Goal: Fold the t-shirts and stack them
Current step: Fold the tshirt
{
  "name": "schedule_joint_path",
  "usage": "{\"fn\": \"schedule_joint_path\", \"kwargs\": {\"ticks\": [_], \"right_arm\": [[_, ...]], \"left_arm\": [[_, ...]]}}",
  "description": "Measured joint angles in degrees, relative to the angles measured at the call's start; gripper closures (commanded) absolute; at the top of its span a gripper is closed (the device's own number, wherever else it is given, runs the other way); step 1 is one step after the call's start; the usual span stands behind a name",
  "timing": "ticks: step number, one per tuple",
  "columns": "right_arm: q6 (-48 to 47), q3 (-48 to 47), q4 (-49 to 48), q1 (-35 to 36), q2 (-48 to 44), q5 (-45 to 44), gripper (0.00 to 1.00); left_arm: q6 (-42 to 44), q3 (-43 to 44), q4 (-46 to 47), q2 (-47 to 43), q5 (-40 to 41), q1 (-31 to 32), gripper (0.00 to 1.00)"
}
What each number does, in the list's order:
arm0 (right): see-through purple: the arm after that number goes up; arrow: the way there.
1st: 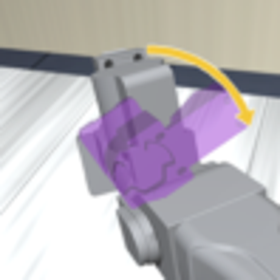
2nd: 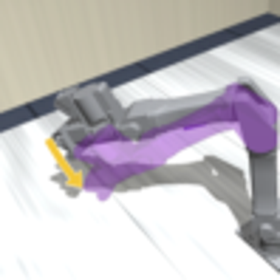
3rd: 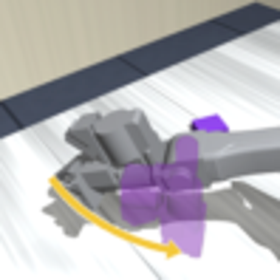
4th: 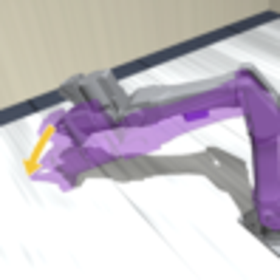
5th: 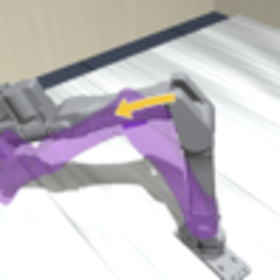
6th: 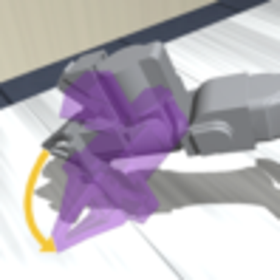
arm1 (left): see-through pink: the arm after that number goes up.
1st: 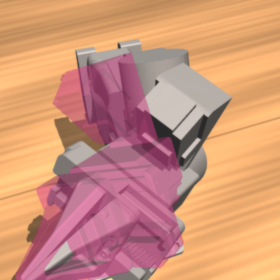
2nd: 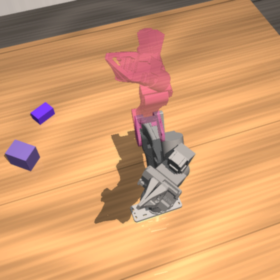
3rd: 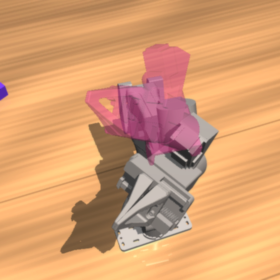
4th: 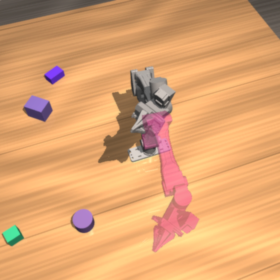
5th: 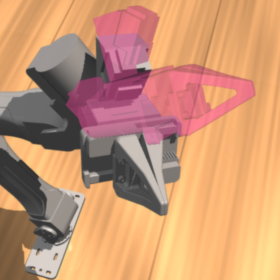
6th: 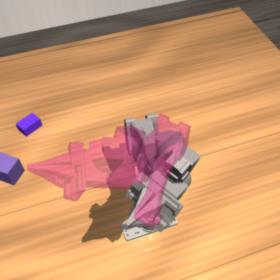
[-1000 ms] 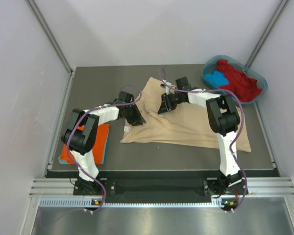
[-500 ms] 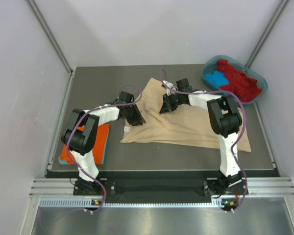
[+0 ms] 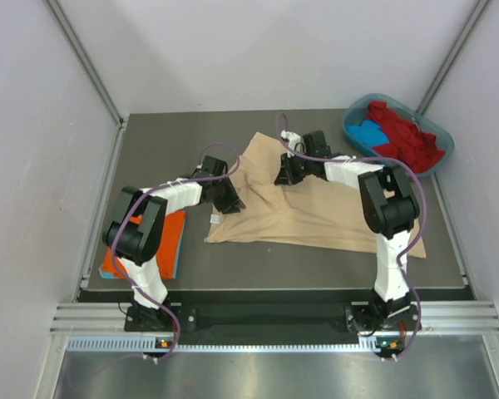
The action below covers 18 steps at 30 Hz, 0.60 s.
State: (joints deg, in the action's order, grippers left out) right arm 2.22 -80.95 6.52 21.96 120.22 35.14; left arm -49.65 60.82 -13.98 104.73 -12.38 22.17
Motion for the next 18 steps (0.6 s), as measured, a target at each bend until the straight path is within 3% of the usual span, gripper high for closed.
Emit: {"fn": "schedule_joint_path", "kwargs": {"ticks": [15, 18], "right_arm": [[6.93, 14.78, -10.58, -0.11, -12.0, -15.93, 1.0], [8.63, 16.46, -11.61, -0.11, -13.33, -18.99, 0.93]], "left_arm": [[-1.18, -0.85, 0.17, -0.87, 1.77, 0.02, 0.67], [-1.33, -0.85, 0.15, -0.87, 1.81, 0.02, 0.67]]}}
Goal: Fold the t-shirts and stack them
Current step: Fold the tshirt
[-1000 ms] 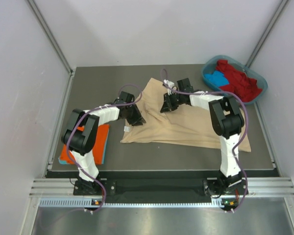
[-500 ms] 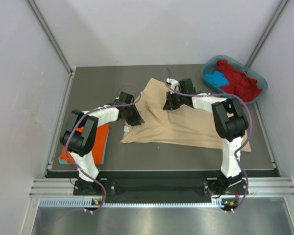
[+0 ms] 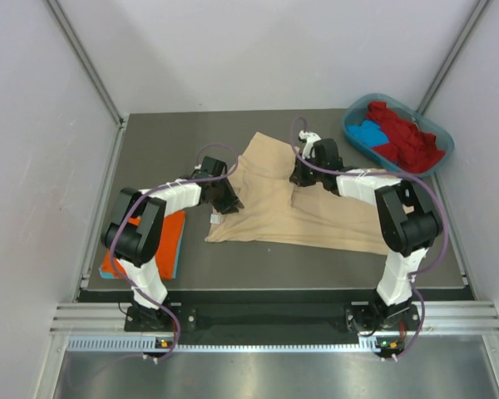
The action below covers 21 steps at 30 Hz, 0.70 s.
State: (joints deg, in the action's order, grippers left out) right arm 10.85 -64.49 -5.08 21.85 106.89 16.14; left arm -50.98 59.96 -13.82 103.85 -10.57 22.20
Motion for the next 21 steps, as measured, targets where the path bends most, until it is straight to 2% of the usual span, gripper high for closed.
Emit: {"fn": "schedule_joint_path", "kwargs": {"ticks": [6, 12, 17, 21], "right_arm": [[2.54, -0.11, 1.05, 0.02, 0.07, -4.13, 0.71], [9.22, -3.39, 13.03, 0.0, -2.4, -11.47, 0.64], [19.1, -2.03, 27.43, -1.86, -15.1, -20.72, 0.59], [24.35, 3.04, 33.11, -11.65, -26.23, -23.34, 0.58]], "left_arm": [[-0.31, 0.24, -0.48, -0.26, 0.79, 0.26, 0.64], [2.03, 5.22, -9.05, -0.33, 5.55, 0.24, 0.6], [5.62, 9.53, -12.35, -2.51, 7.45, 0.44, 0.59], [8.35, 9.66, -11.8, -4.83, 6.36, 1.38, 0.6]]}}
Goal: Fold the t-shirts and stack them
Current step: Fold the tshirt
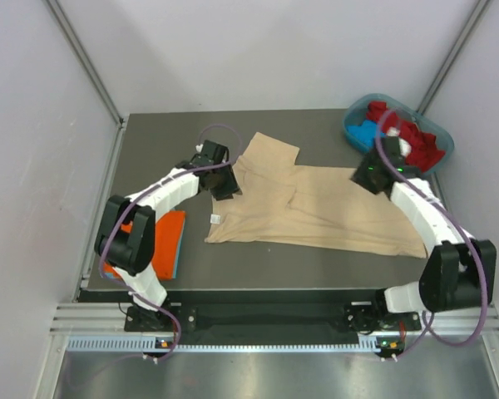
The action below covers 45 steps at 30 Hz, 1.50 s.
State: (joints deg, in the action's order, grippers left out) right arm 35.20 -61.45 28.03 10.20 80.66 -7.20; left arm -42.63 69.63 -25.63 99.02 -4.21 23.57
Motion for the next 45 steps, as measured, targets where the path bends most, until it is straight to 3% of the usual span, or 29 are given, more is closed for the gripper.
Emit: {"fn": "schedule_joint_path", "kwargs": {"ticks": [4, 7, 12, 20, 28, 34, 39, 45], "right_arm": [[3.54, 1.53, 6.38, -13.99, -3.1, -3.98, 0.58], [5.07, 1.84, 10.67, -20.68, -2.64, -5.38, 0.6], [5.99, 1.84, 14.99, -27.19, 0.72, -5.29, 0.6], [6.97, 1.84, 18.34, -32.09, 4.37, -5.68, 0.61], [8.63, 1.77, 20.41, -32.2, 5.81, -5.51, 0.61], [10.51, -0.44, 22.99, -26.8, 9.88, -5.4, 0.61], [11.93, -3.61, 24.3, -21.11, 12.13, -4.96, 0.61], [15.3, -6.64, 26.82, -18.45, 15.37, -4.92, 0.61]], "left_arm": [[0.85, 0.85, 0.76, 2.95, -3.23, -0.2, 0.62], [0.63, 1.51, 1.57, 8.11, -4.76, -0.98, 0.63], [-1.18, 0.17, 2.36, 9.75, -4.7, -2.19, 0.63], [-3.37, -9.35, 4.7, 2.1, 1.16, -2.82, 0.61], [-3.69, -10.82, 0.63, -2.14, 4.44, -2.95, 0.61], [-2.19, -2.62, 3.02, -1.88, -3.34, -2.93, 0.61], [-0.48, 5.7, 6.86, 4.28, -8.92, -2.51, 0.62], [0.61, 9.14, 7.37, 14.84, -10.93, -2.84, 0.62]]}}
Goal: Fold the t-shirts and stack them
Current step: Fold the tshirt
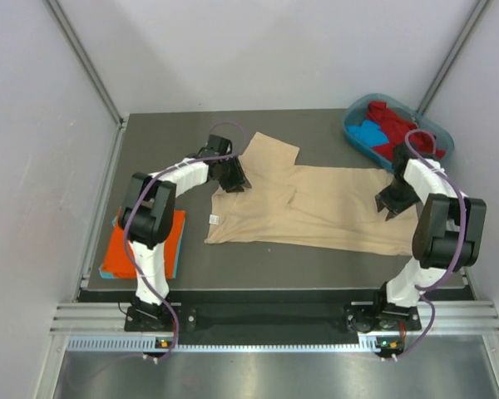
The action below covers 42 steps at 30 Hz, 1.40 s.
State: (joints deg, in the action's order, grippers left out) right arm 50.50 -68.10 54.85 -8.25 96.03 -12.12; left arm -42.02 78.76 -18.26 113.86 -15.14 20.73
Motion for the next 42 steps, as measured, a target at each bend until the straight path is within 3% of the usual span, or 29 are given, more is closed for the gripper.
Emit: {"fn": "schedule_joint_path", "kwargs": {"ticks": [3, 19, 29, 32, 34, 37, 42], "right_arm": [[1.88, -2.08, 0.87, 1.81, 2.78, 0.07, 0.61], [9.07, -3.61, 1.86, 9.75, 8.57, 1.7, 0.66], [9.64, -1.79, 0.87, 10.34, 9.49, 1.68, 0.76], [9.66, -0.96, 0.26, 10.34, 9.4, 1.86, 0.75], [9.64, -0.85, 0.15, 10.34, 9.29, 2.01, 0.75], [9.62, -0.55, -0.17, 10.34, 9.09, 2.08, 0.75], [9.53, -0.52, -0.22, 10.32, 9.03, 2.05, 0.76]], "left_arm": [[-0.39, 1.09, -0.15, 3.74, -2.05, -0.87, 0.63], [-0.26, 1.51, 0.09, 4.07, -1.73, -2.32, 0.63], [-0.28, 2.12, -0.42, 4.7, -1.95, -2.43, 0.7], [-0.28, 2.14, -0.5, 4.74, -1.84, -2.47, 0.76], [-0.31, 2.14, -0.59, 4.81, -1.75, -2.56, 0.89], [-0.17, 2.14, -0.59, 5.05, -1.55, -2.64, 1.0], [-0.09, 2.14, -0.57, 5.05, -1.77, -2.64, 1.0]]}}
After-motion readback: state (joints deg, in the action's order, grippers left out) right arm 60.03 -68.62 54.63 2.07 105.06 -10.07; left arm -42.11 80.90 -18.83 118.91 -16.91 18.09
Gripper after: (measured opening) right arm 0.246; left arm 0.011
